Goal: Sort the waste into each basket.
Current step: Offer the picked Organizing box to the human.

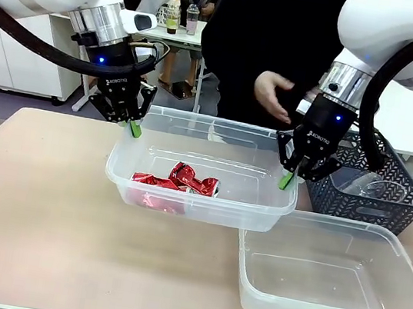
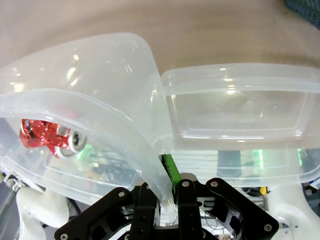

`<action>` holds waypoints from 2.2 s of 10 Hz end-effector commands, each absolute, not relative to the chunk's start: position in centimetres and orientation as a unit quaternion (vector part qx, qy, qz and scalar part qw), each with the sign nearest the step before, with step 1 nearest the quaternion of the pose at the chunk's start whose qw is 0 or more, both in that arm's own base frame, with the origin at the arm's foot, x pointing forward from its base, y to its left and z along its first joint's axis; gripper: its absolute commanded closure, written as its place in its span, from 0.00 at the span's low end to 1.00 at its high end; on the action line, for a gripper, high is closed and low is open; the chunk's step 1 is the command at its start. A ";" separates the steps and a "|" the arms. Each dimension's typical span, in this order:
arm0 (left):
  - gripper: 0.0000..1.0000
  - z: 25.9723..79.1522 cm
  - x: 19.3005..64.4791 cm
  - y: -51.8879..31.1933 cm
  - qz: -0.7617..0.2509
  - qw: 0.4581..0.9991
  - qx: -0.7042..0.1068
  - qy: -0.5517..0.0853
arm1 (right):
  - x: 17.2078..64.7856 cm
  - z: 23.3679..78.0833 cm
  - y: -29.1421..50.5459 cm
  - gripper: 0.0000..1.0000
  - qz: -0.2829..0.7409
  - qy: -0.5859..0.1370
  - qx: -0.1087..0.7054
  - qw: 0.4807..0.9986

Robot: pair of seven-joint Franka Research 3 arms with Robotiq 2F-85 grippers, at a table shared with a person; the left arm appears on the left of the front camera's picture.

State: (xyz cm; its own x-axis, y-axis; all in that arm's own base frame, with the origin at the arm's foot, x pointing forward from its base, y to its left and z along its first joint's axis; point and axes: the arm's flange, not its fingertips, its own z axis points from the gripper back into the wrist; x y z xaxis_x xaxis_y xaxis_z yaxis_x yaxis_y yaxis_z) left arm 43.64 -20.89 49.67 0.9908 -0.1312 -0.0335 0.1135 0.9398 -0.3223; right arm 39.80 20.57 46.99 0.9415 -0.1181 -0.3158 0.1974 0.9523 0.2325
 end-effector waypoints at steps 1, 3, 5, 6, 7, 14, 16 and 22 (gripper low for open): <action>0.93 50.0 43.2 -20.6 -0.055 0.983 -0.176 0.018 | 39.9 47.1 20.3 0.95 -0.088 0.149 0.134 0.976; 0.93 50.0 43.2 -20.6 -0.055 0.983 -0.176 0.018 | 39.9 47.1 20.3 0.95 -0.088 0.149 0.134 0.976; 0.93 50.0 43.2 -20.6 -0.055 0.983 -0.176 0.018 | 39.9 47.1 20.3 0.95 -0.088 0.149 0.134 0.976; 0.93 50.0 43.2 -20.6 -0.055 0.983 -0.176 0.018 | 39.9 47.1 20.3 0.95 -0.088 0.149 0.134 0.976; 0.93 50.0 43.2 -20.6 -0.055 0.983 -0.176 0.018 | 39.9 47.1 20.3 0.95 -0.088 0.149 0.134 0.976; 0.93 50.0 43.2 -20.6 -0.055 0.983 -0.176 0.018 | 39.9 47.1 20.3 0.95 -0.088 0.149 0.134 0.976; 0.93 50.0 43.2 -20.6 -0.055 0.983 -0.176 0.018 | 39.9 47.1 20.3 0.95 -0.088 0.149 0.134 0.976; 0.93 53.3 48.4 -19.8 -0.049 0.982 -0.179 0.032 | 47.8 49.5 22.9 0.95 0.025 0.201 0.110 0.973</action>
State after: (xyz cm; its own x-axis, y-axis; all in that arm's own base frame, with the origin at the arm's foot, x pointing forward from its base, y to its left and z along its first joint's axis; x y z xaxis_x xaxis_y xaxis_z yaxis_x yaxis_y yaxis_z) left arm 45.76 -20.00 50.85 0.9916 -0.1241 -0.0352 0.1063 0.9407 -0.3222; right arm 43.76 21.92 48.54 0.9431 -0.0024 -0.3325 0.0790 0.9729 0.2171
